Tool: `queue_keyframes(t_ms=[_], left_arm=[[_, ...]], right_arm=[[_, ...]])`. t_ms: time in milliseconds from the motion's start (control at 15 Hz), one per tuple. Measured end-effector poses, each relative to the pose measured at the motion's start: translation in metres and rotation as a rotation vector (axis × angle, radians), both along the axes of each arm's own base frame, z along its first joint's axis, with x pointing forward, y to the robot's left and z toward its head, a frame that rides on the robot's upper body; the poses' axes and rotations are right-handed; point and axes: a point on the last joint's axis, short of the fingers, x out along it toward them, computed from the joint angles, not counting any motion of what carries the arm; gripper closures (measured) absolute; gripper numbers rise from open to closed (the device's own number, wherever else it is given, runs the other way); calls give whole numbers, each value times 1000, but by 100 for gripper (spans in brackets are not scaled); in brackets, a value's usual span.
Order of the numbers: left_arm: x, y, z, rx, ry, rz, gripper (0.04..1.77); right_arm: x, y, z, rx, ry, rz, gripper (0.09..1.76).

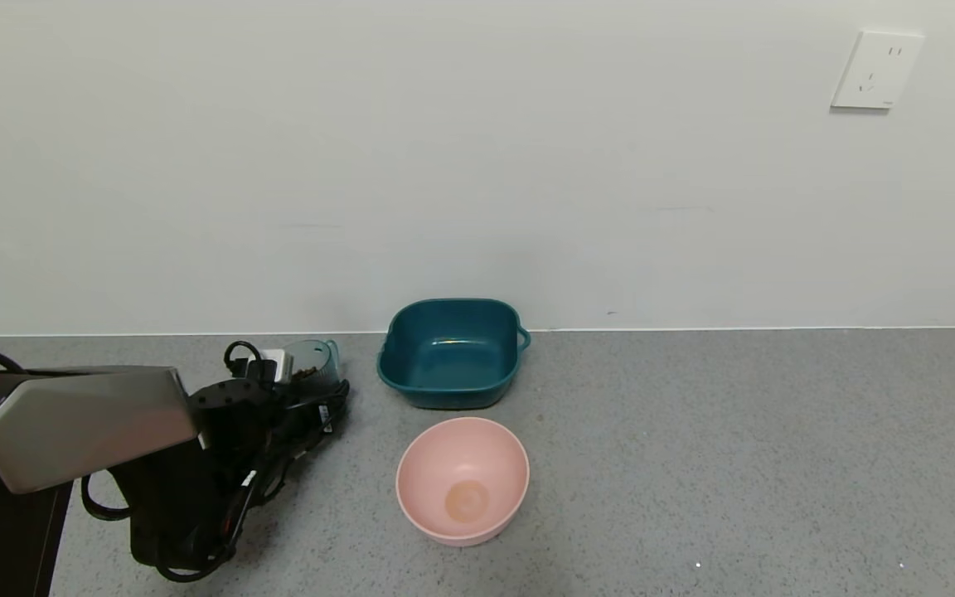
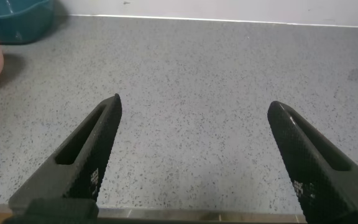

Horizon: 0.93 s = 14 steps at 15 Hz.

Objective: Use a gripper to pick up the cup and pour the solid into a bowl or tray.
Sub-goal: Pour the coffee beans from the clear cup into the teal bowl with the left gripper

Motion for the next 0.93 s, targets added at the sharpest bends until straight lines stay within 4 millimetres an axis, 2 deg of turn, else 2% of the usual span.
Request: queue_keyframes(t_ms=[600,733,933], left_arm=[[-3,1,7,4,-3,19,48],[-6,1,16,9,3,33,49],[-13,1,41,17,20,36,49]], right_arm=[[0,0,0,0,0,0,14],[0,0,0,0,0,0,14],[0,0,0,0,0,0,14]])
